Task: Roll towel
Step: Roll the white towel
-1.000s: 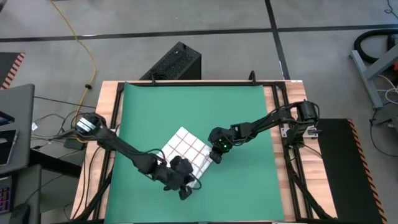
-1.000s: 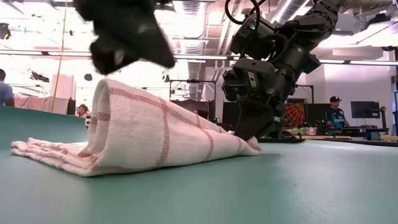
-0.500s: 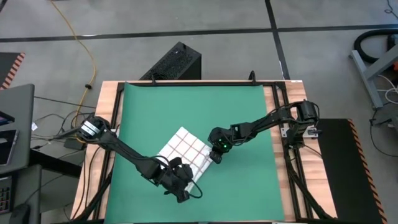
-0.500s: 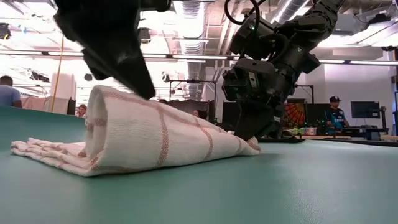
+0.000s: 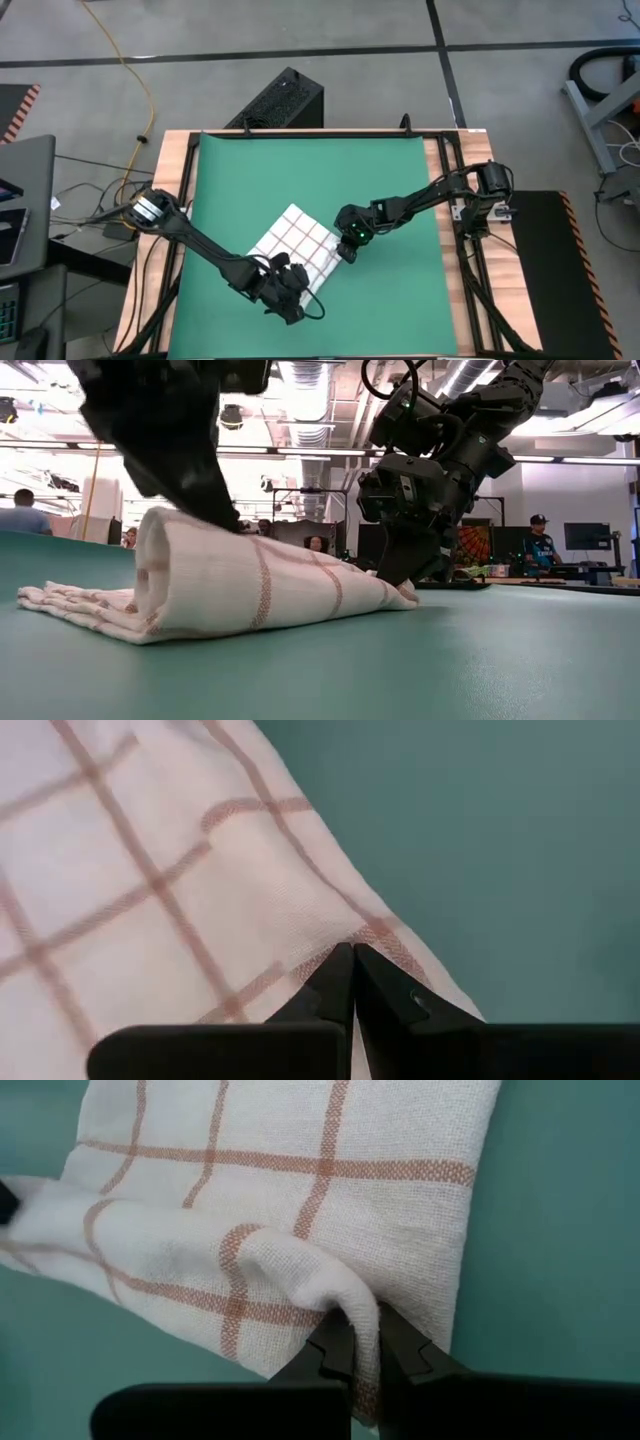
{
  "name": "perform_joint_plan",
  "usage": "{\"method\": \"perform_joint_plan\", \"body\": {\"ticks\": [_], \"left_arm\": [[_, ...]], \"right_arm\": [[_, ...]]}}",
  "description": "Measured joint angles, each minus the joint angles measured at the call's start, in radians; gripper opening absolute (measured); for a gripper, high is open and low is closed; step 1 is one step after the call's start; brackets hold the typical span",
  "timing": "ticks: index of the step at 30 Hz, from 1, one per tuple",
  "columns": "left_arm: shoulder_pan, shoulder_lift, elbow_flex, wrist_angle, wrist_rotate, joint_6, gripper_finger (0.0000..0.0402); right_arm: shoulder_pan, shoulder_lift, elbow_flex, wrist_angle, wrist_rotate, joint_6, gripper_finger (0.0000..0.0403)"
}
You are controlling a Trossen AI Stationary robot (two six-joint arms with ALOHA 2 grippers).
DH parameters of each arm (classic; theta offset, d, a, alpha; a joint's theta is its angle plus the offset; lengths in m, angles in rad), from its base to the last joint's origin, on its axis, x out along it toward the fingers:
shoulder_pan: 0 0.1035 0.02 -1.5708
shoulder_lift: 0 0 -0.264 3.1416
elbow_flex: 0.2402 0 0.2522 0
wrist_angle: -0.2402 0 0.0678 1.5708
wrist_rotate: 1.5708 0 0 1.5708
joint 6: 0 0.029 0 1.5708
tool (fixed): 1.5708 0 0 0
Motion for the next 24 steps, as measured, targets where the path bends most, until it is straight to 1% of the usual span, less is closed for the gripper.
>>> {"method": "perform_joint_plan", "body": {"ticks": [2, 6, 10, 13, 16, 19, 24], "left_arm": [[-0.007, 0.033, 0.0, 0.043, 0.013, -0.008, 0.0], [-0.024, 0.076, 0.0, 0.065, 0.02, -0.045, 0.0], [-0.043, 0.077, 0.0, -0.044, -0.02, -0.114, 0.0], [-0.057, 0.077, 0.0, -0.117, -0.035, -0.169, 0.0], [-0.07, 0.077, 0.0, -0.126, -0.043, -0.187, 0.0], [-0.073, 0.077, 0.0, -0.127, -0.047, -0.197, 0.0], [-0.074, 0.077, 0.0, -0.128, -0.046, -0.204, 0.0]], "right_arm": [[0.0, 0.0, 0.0, -0.003, 0.0, -0.003, 0.0026], [0.0, 0.0, 0.0, -0.008, 0.0, -0.009, 0.0026], [0.0, 0.0, 0.0, -0.013, 0.0, -0.01, 0.0027], [0.0, 0.0, 0.0, -0.013, 0.001, -0.027, 0.0042], [0.0, 0.0, 0.0, -0.01, 0.001, -0.061, 0.0058], [0.0, 0.0, 0.0, 0.002, 0.0, -0.1, 0.0063], [-0.002, -0.07, -0.006, -0.012, 0.005, -0.208, 0.0066]]}}
